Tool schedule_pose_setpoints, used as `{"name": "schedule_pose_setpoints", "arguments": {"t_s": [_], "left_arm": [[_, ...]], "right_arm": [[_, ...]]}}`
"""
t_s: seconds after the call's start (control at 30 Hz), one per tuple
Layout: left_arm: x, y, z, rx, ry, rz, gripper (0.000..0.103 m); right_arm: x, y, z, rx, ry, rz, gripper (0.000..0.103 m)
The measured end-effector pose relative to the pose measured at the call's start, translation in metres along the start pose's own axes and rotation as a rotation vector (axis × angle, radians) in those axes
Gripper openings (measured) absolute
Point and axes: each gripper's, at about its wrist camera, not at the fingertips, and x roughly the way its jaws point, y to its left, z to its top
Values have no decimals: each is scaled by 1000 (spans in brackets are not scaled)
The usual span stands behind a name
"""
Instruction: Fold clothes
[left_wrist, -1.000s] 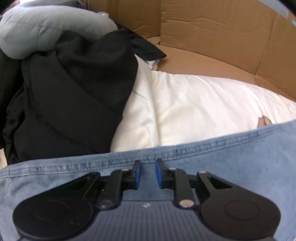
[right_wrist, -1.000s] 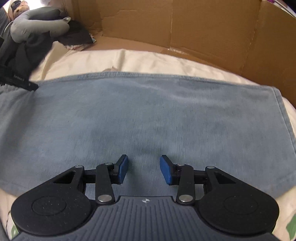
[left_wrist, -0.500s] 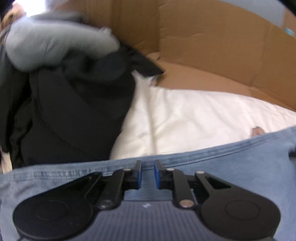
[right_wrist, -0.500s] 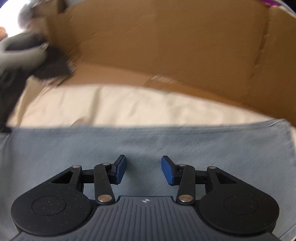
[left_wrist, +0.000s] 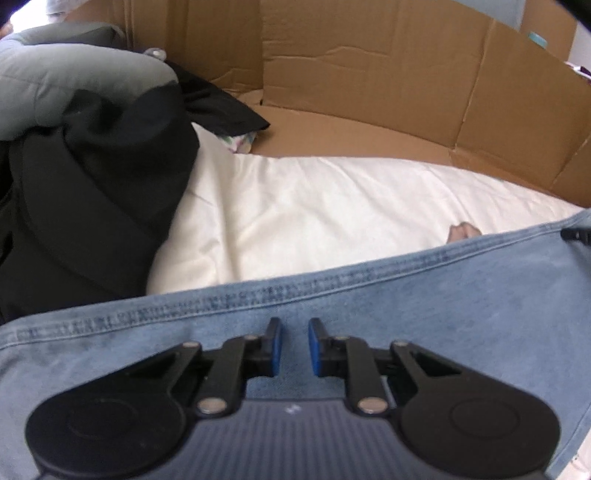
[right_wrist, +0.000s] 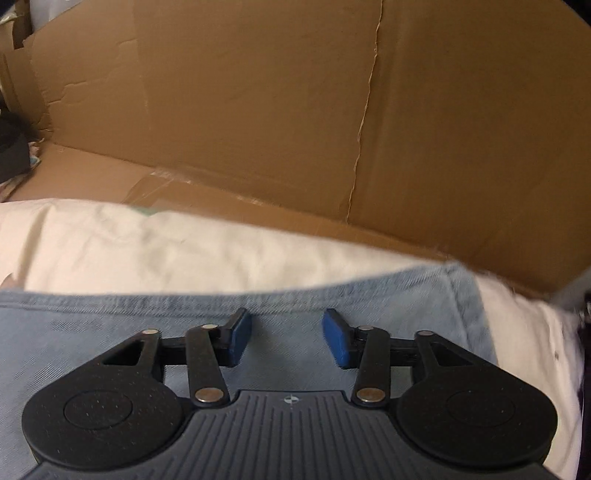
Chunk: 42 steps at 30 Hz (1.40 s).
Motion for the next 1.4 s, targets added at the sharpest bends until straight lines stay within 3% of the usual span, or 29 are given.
{"name": "schedule_pose_setpoints", "arguments": {"t_s": [0.1,0.13,0.2,0.23,0.27,0.6,0.87,1.1,1.27,1.4], "left_arm": [[-1,0,1,-2,5,1,18],[-2,2,2,-15,12,-4,18],[-10,6,5,-49,25,-19,19],[-16,10,5,-63,28,-24,21],[-24,13,5,-75,32,-25,26],[-118,48,-3,-75,49,4,54],[-232,82,-3,-98,6,59,62],[-323,106,-9,-123,-40,95,62],[-369,116,-8,-146,-21,88,63],[-394,117,-11,-154,-11,106,68]], "right_arm": [[10,-12,6,13,17,-8,84],[11,-17,7,22,26,3,85],[7,-21,10,40,34,21,79],[3,-22,11,54,35,29,67],[-3,-22,12,65,43,40,64],[-91,-18,18,105,63,172,63],[-208,-8,51,90,8,215,64],[-299,-12,61,94,-42,244,64],[-353,-20,60,120,-52,271,65],[-371,-16,47,105,-25,297,65]]}}
